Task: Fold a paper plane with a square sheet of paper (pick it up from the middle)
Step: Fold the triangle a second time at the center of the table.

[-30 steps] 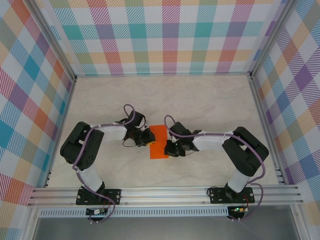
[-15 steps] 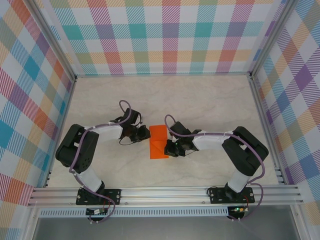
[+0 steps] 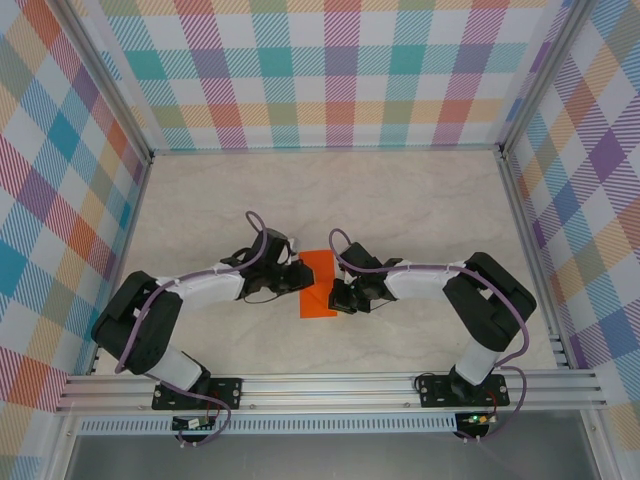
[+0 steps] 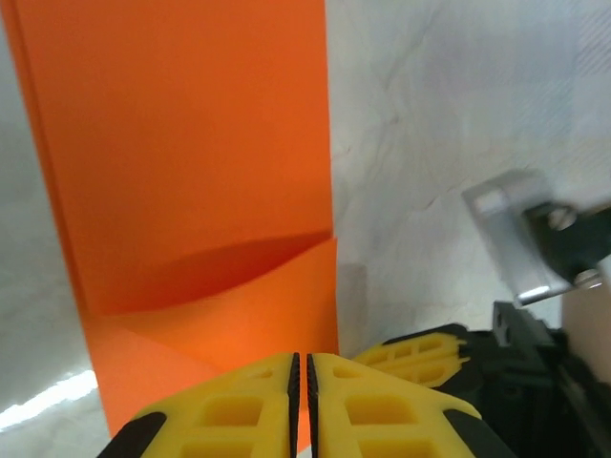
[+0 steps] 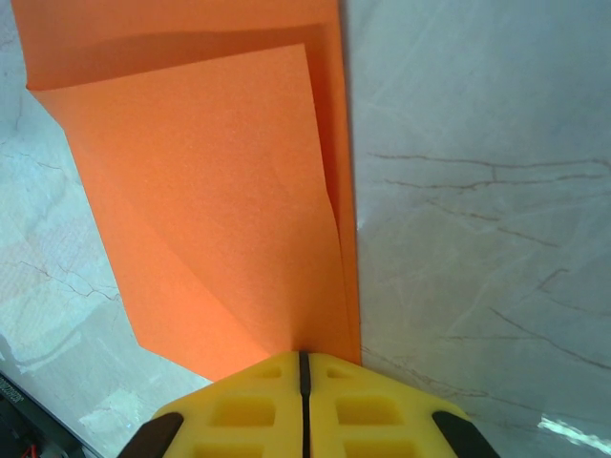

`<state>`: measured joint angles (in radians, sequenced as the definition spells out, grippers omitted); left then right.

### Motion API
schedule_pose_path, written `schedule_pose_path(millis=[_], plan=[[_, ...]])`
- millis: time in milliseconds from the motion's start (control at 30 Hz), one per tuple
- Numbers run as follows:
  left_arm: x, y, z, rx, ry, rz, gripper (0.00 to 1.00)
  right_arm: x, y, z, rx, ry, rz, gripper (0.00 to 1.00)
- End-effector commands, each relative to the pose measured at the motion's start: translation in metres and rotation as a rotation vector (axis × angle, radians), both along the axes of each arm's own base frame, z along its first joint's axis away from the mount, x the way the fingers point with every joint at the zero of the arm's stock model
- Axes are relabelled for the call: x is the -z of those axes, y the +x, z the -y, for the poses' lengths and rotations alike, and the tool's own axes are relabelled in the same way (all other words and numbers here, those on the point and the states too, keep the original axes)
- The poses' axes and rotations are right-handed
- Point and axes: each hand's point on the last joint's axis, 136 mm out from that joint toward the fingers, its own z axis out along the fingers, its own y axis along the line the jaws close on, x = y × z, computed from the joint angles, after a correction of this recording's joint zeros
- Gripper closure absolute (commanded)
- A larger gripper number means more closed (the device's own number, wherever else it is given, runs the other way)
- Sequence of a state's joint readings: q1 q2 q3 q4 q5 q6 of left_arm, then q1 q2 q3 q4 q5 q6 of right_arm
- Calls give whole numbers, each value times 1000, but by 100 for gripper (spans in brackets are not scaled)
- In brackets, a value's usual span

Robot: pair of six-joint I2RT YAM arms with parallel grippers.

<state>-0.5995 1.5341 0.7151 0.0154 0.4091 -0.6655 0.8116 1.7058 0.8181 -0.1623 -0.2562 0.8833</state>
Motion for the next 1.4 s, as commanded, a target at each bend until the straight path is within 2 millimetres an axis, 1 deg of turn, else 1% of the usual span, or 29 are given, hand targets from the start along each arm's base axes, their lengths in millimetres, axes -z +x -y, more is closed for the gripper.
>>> schedule_pose_path(millis=[0,100,233,333,500,633,733,933,1067,1133,1167,1233,1300,1367], plan=[[8,-3,14,4,-37,-22,88,54,-43,52,16,-244,-176,93],[14,-3,20,14,-36,-31,89,54,-43,52,16,-244,-176,93],[20,1,19,9,-10,-28,89,54,-43,53,18,-249,-177,93],[29,1,17,6,18,-42,89,55,-43,53,19,-252,-178,93],[41,3,4,-12,96,-42,90,56,-44,55,20,-262,-181,93],[54,4,-12,-34,151,-49,91,58,-45,58,21,-274,-184,93],[59,5,-24,-53,164,-58,91,59,-45,60,22,-285,-184,93],[57,13,-39,-85,175,-50,91,61,-47,64,27,-304,-189,93],[62,13,-44,-84,196,-59,92,60,-47,63,23,-298,-186,93],[67,11,-45,-83,202,-71,92,53,-41,56,16,-266,-166,93],[70,9,-45,-79,204,-80,93,45,-36,48,4,-231,-145,93],[74,6,-45,-75,204,-95,94,26,-25,30,-22,-161,-98,93],[76,5,-45,-73,202,-105,94,1,-11,12,-46,-88,-32,93],[76,4,-44,-72,198,-111,94,-19,-1,-2,-68,-29,24,92]])
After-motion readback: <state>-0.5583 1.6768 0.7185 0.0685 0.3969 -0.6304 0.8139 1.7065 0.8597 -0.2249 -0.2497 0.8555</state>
